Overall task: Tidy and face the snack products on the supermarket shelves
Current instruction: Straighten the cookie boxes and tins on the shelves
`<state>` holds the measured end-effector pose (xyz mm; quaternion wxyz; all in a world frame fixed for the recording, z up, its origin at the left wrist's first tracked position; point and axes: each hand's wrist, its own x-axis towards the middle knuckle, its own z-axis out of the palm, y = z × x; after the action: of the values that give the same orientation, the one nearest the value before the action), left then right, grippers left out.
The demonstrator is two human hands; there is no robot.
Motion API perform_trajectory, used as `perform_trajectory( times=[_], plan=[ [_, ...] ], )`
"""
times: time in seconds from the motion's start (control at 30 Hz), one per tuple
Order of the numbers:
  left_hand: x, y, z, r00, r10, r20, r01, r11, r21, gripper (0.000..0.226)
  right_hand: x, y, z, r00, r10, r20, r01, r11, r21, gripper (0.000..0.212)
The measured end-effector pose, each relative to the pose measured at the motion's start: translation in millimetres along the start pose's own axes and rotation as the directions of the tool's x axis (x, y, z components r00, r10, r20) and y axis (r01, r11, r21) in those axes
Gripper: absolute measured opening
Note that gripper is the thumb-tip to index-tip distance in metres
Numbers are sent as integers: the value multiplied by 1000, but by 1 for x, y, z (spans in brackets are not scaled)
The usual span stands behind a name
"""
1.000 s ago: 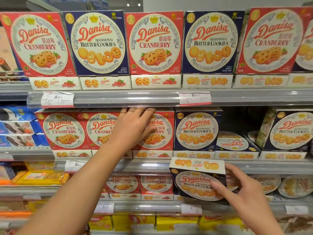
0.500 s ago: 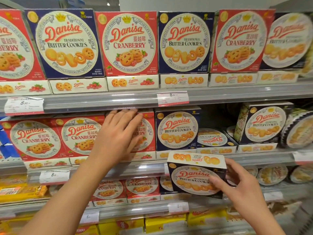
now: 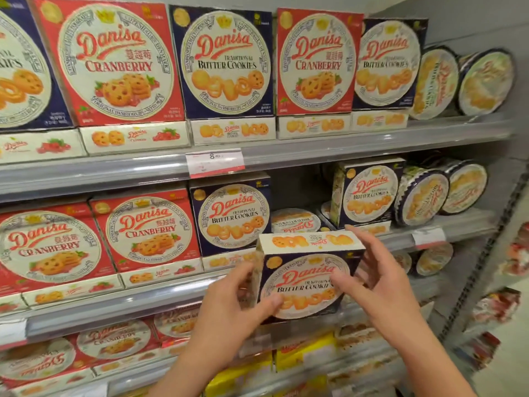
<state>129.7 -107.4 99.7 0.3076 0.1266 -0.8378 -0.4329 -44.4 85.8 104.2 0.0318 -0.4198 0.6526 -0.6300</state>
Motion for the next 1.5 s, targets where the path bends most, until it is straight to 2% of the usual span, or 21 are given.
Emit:
perform_trajectory(
  times=[0.03,0.07,0.1,0.17,0.23,0.3,0.37,0.43,0.5,0.57,0.67,0.73,0.8,1.03,1.13,1.27,1.4,1.5],
  plan=[
    [1,1,4,1000,-1,-17,1,1000,23,50,2,-6,-4,997,-76,-30,70,981,-182,73],
    [3,2,9,1000,1,-28,1,999,54,49,5,-12,-8,981,-195,-16,174,904,-390,77],
    [4,4,13,999,5,-35,-2,997,82,49,8,-17,-11,944,-325,52,300,784,-544,77],
    [7,8,22,999,13,-52,-7,993,115,47,16,-28,-12,863,-444,239,476,562,-676,70],
    [8,13,31,997,18,-77,-8,991,134,42,23,-35,-11,829,-447,336,530,437,-727,65],
    [11,17,36,995,23,-97,-8,988,155,38,31,-42,-14,835,-424,351,524,420,-741,63],
    [16,24,35,996,33,-79,-18,982,188,45,38,-50,-20,828,-426,365,537,416,-734,58],
    [24,29,25,996,79,-52,-60,953,297,60,47,-55,-27,810,-457,369,550,369,-749,55],
    [33,34,8,979,189,-79,-131,873,469,66,56,-59,-32,794,-497,349,541,317,-779,54],
    [42,39,-13,916,379,-133,-221,751,622,55,66,-62,-34,773,-544,325,524,261,-811,52],
    [55,43,-43,757,631,-168,-286,552,783,42,81,-65,-30,771,-560,303,483,205,-851,54],
    [66,47,-61,691,705,-158,-257,444,858,43,89,-63,-24,776,-544,320,480,178,-859,55],
    [75,49,-73,682,717,-147,-205,380,902,46,96,-59,-17,787,-513,344,488,174,-855,55],
    [84,33,-82,778,605,-169,-94,378,921,56,110,-48,-1,789,-508,346,491,182,-852,55],
    [87,27,-80,771,611,-178,-91,382,920,57,115,-46,3,810,-491,320,466,209,-860,54],
    [90,25,-79,750,630,-199,-91,397,913,54,123,-41,7,828,-456,328,444,174,-879,59],
    [91,22,-78,736,645,-203,-97,398,912,54,127,-34,19,876,-344,338,396,111,-912,90],
    [92,22,-77,733,644,-219,-93,414,906,53,136,-30,22,885,-314,345,395,112,-912,97]
  ],
)
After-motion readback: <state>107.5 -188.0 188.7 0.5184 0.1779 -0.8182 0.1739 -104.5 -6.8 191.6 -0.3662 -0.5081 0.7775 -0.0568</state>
